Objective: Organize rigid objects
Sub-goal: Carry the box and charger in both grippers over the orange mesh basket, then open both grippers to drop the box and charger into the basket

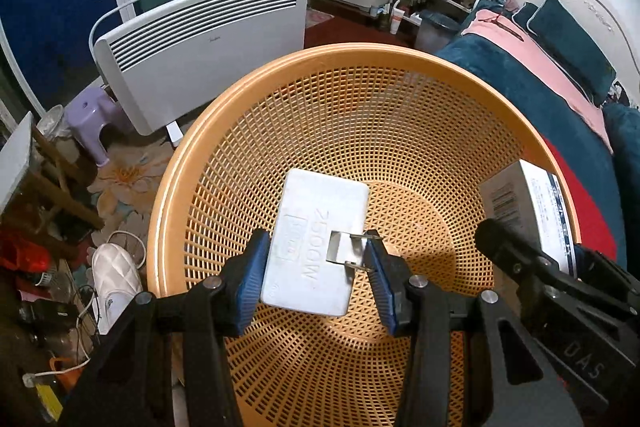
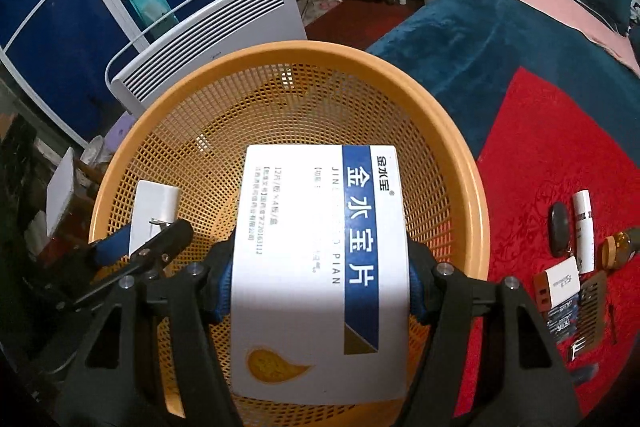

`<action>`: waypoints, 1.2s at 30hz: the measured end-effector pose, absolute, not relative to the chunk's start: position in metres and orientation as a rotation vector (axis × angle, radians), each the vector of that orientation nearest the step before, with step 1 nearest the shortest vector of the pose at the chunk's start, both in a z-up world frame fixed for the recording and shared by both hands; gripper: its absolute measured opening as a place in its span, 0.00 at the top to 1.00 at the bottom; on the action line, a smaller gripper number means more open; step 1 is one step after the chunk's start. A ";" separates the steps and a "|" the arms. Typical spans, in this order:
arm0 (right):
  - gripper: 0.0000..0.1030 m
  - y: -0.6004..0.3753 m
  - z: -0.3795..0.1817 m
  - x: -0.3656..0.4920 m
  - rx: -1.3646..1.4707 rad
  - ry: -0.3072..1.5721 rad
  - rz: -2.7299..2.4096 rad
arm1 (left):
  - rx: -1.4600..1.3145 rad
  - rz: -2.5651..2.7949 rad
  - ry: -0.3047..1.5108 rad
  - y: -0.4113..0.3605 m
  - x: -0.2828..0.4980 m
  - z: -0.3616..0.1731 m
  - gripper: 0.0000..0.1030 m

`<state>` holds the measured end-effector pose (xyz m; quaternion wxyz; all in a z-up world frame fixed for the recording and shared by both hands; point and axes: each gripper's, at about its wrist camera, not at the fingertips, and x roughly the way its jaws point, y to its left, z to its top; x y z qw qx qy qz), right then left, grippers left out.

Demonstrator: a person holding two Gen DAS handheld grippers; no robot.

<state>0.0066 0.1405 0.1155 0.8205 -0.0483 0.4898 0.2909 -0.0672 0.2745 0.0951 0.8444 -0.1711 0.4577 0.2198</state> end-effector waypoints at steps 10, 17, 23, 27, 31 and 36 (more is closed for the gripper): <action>0.37 0.142 0.115 0.006 -0.106 1.043 0.617 | -0.361 0.466 0.964 0.275 -0.067 0.095 0.53; 0.36 0.141 0.115 0.007 -0.102 1.045 0.618 | -0.363 0.463 0.964 0.274 -0.066 0.100 0.53; 0.36 0.138 0.129 0.004 -0.093 1.023 0.649 | -0.404 0.448 0.978 0.283 -0.066 0.117 0.53; 0.36 0.137 0.135 0.004 -0.078 1.032 0.689 | -0.395 0.431 1.015 0.286 -0.066 0.127 0.48; 0.26 0.135 0.140 0.005 -0.078 1.047 0.690 | -0.364 0.461 1.006 0.288 -0.073 0.135 0.33; 0.08 0.129 0.145 0.004 -0.085 1.038 0.671 | -0.349 0.489 0.999 0.291 -0.082 0.140 0.08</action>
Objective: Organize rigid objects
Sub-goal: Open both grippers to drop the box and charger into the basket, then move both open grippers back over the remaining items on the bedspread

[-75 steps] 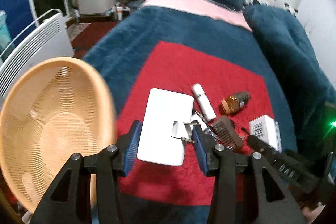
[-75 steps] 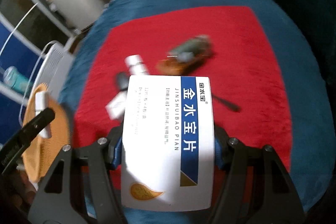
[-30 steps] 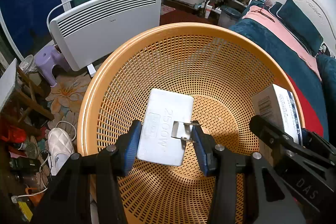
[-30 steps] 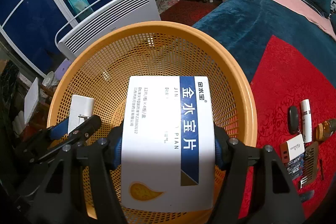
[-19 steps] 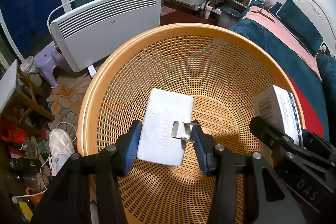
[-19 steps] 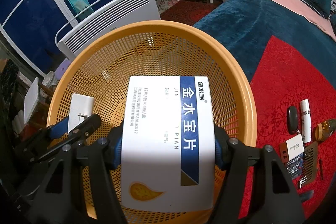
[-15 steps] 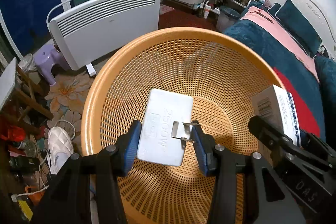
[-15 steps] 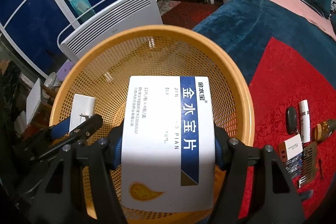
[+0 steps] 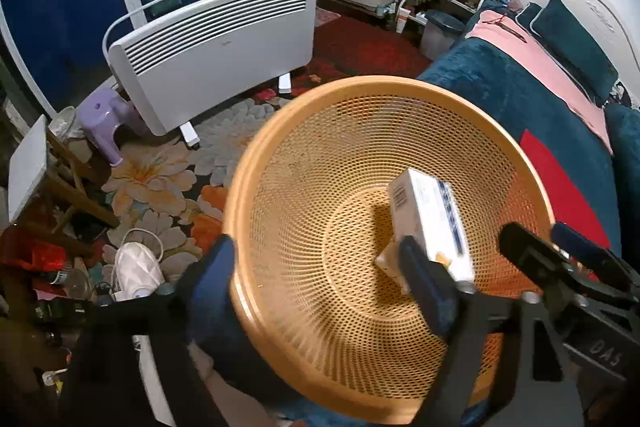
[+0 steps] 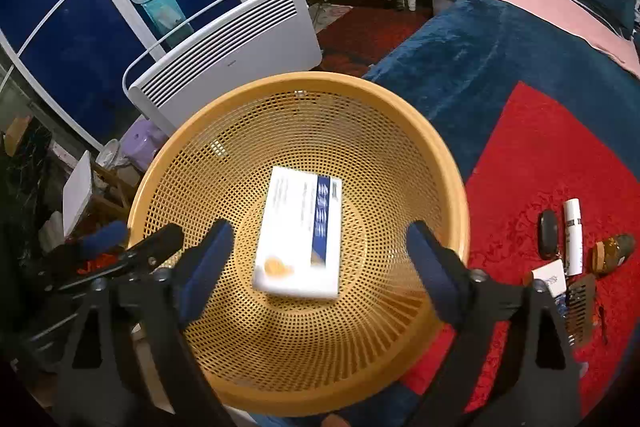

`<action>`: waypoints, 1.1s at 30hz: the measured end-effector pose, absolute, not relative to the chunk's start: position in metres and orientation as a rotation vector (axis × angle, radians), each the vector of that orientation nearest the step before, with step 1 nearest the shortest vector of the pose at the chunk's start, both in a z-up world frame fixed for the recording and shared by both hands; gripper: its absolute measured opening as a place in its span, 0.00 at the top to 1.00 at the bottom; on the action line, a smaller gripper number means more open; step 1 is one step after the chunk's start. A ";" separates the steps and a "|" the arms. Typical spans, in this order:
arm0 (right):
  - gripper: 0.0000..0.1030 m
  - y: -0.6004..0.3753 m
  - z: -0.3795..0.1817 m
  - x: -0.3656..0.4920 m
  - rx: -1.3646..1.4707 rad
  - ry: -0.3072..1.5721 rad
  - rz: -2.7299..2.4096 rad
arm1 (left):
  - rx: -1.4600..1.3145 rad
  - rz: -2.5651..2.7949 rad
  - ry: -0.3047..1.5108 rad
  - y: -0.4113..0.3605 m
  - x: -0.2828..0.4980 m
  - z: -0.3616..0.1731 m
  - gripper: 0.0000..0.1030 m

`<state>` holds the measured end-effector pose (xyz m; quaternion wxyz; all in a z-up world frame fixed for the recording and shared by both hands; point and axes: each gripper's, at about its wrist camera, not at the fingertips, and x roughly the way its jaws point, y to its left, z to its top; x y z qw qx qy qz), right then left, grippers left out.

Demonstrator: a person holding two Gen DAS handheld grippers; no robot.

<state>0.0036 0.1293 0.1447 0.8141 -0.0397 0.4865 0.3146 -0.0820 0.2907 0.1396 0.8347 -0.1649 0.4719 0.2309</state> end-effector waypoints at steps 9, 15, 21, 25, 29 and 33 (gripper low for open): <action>0.00 0.123 0.142 0.004 -0.109 1.064 0.667 | -0.358 0.475 1.005 0.291 -0.088 0.138 0.01; 0.00 0.123 0.138 0.002 -0.149 1.065 0.644 | -0.376 0.490 1.037 0.294 -0.090 0.130 0.01; 0.00 0.118 0.136 0.003 -0.152 1.071 0.629 | -0.375 0.495 1.046 0.296 -0.093 0.128 0.01; 0.00 0.117 0.134 0.001 -0.164 1.078 0.631 | -0.364 0.491 1.058 0.292 -0.093 0.127 0.01; 0.00 0.117 0.133 -0.001 -0.186 1.081 0.638 | -0.361 0.483 1.066 0.288 -0.093 0.127 0.01; 0.00 0.115 0.134 -0.004 -0.192 1.081 0.645 | -0.355 0.484 1.068 0.285 -0.093 0.127 0.01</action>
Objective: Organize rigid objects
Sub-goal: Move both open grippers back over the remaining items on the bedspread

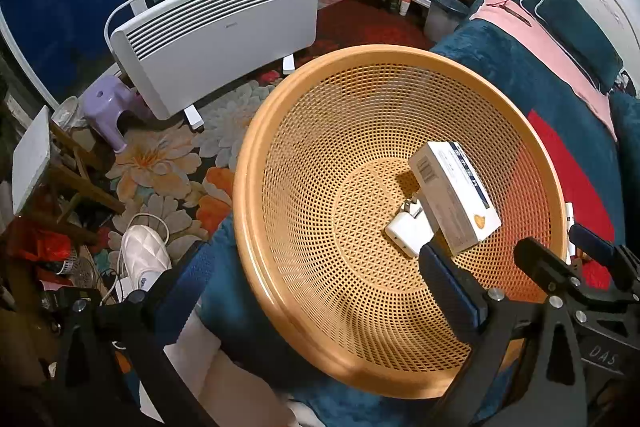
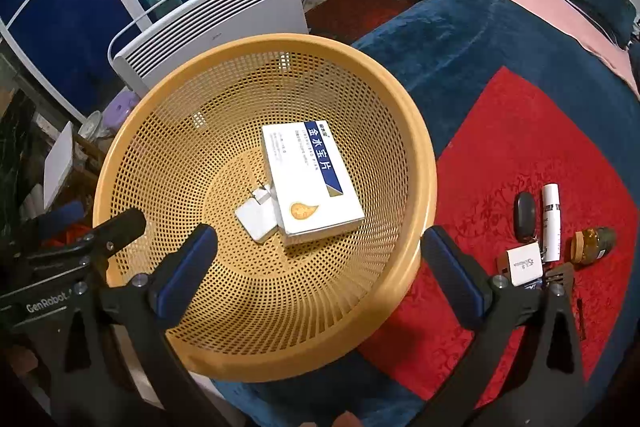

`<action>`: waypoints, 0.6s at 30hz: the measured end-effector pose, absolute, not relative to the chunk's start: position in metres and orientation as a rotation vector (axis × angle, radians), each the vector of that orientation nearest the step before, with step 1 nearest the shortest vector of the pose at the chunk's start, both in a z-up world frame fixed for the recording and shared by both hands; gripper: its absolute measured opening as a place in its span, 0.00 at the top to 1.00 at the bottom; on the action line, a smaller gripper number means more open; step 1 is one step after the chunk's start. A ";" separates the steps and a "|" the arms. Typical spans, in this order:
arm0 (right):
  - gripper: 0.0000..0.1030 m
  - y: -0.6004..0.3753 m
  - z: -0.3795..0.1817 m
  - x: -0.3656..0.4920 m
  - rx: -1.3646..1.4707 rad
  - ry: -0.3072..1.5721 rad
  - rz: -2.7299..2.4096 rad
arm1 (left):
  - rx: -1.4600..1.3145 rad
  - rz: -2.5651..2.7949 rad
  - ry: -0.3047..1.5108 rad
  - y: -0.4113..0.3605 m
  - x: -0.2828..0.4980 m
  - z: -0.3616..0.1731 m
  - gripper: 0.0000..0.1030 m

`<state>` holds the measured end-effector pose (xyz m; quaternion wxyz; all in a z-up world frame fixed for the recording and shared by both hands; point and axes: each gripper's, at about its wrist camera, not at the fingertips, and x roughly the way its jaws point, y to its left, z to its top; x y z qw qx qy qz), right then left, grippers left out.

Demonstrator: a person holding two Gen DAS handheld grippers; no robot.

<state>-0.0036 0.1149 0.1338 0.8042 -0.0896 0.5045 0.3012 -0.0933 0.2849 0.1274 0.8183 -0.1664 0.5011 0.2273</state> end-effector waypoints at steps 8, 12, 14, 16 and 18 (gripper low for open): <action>0.00 0.105 0.137 -0.007 -0.192 1.070 0.646 | -0.336 0.465 1.070 0.272 -0.092 0.133 0.01; 0.00 0.093 0.138 -0.008 -0.185 1.068 0.645 | -0.314 0.443 1.066 0.257 -0.090 0.138 0.01; 0.00 0.086 0.138 -0.008 -0.175 1.070 0.642 | -0.302 0.427 1.061 0.248 -0.088 0.141 0.01; 0.00 0.076 0.138 -0.007 -0.159 1.078 0.638 | -0.283 0.405 1.057 0.237 -0.085 0.144 0.01; 0.00 0.065 0.138 -0.005 -0.143 1.085 0.635 | -0.263 0.393 1.054 0.228 -0.082 0.148 0.01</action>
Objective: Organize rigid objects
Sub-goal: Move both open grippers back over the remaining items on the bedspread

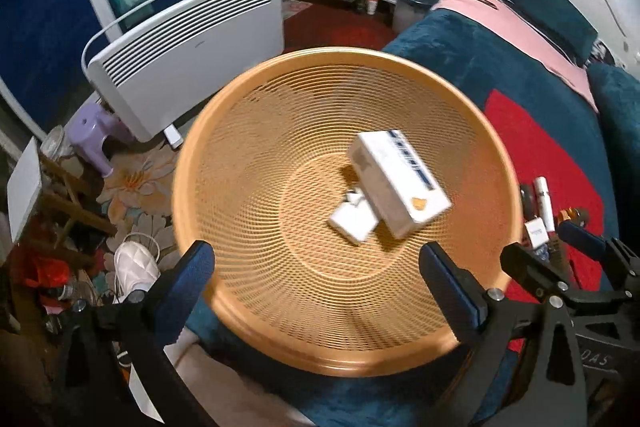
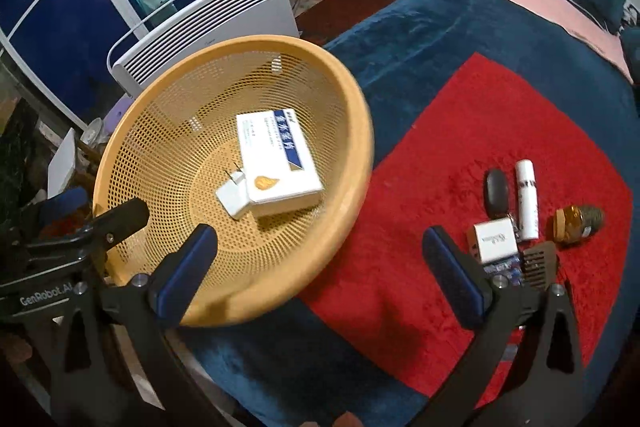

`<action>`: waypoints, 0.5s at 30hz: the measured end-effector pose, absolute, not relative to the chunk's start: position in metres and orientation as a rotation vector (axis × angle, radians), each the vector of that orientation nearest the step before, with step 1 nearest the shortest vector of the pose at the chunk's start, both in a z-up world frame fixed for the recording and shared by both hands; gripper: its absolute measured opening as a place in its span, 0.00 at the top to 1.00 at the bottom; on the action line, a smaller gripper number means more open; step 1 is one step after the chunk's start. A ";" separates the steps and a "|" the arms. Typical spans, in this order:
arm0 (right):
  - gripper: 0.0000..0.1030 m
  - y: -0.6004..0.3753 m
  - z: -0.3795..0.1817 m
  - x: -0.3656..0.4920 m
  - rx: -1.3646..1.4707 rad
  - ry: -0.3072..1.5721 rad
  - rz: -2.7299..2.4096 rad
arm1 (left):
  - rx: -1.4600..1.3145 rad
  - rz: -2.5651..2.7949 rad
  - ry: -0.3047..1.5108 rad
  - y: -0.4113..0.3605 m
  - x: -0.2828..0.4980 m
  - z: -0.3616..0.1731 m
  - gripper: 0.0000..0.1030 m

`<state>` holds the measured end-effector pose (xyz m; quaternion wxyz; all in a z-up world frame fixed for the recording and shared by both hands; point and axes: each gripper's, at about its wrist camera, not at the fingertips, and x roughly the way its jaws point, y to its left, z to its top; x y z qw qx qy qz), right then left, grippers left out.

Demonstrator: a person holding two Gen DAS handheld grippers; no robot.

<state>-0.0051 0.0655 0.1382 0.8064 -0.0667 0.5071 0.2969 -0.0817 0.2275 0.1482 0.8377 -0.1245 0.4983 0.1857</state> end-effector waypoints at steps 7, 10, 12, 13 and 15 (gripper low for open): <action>0.00 0.026 0.141 -0.003 -0.099 1.096 0.606 | -0.205 0.321 1.041 0.187 -0.069 0.159 0.01; 0.00 0.007 0.142 -0.002 -0.066 1.108 0.594 | -0.177 0.286 1.037 0.169 -0.063 0.164 0.01; 0.00 -0.003 0.141 -0.001 -0.051 1.115 0.584 | -0.167 0.260 1.034 0.159 -0.061 0.168 0.01; 0.00 -0.011 0.141 0.000 -0.044 1.120 0.572 | -0.163 0.243 1.033 0.153 -0.059 0.169 0.01; 0.00 -0.023 0.140 0.000 -0.031 1.125 0.553 | -0.157 0.217 1.032 0.142 -0.057 0.171 0.01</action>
